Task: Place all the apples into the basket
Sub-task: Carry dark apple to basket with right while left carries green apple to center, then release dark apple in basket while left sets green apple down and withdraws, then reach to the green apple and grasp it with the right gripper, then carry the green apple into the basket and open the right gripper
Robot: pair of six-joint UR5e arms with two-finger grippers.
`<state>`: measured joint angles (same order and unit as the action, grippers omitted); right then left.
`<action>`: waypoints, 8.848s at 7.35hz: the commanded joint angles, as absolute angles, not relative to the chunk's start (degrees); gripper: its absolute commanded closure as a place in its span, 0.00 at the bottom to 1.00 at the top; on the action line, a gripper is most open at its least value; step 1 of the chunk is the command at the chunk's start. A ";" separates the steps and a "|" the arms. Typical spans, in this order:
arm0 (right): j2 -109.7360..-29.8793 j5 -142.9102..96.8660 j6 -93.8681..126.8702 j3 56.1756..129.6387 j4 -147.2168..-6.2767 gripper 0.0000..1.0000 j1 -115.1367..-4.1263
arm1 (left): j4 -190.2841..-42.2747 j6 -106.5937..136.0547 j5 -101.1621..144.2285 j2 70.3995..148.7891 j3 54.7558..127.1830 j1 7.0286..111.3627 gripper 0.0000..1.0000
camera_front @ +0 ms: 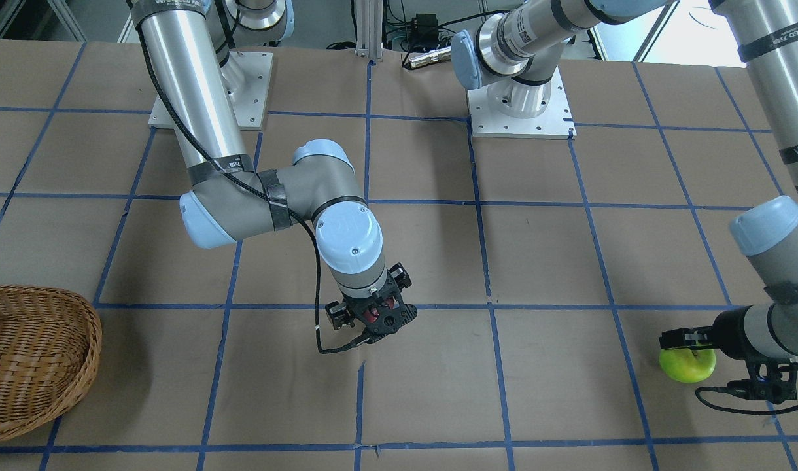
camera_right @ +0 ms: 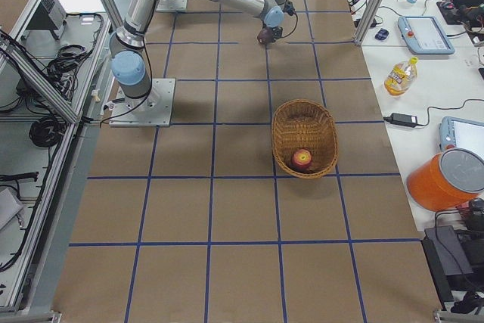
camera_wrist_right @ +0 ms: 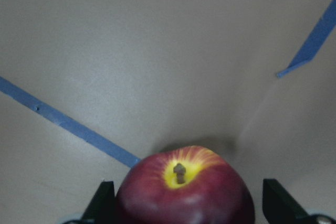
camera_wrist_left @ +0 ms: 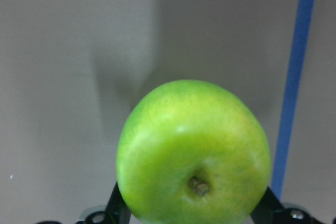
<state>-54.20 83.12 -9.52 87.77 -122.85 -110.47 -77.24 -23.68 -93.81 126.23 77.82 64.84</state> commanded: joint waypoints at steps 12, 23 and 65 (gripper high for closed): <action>-73.14 94.39 -22.26 87.71 -100.23 1.00 -69.47 | -64.40 20.06 -83.58 114.94 88.69 100.14 1.00; -57.21 102.74 -33.49 86.92 -123.84 0.00 -64.77 | -62.55 28.83 -84.38 117.53 85.11 105.60 0.00; -55.83 96.41 -16.17 79.36 -104.50 1.00 -69.17 | -97.29 7.38 -89.30 87.45 85.25 87.45 0.00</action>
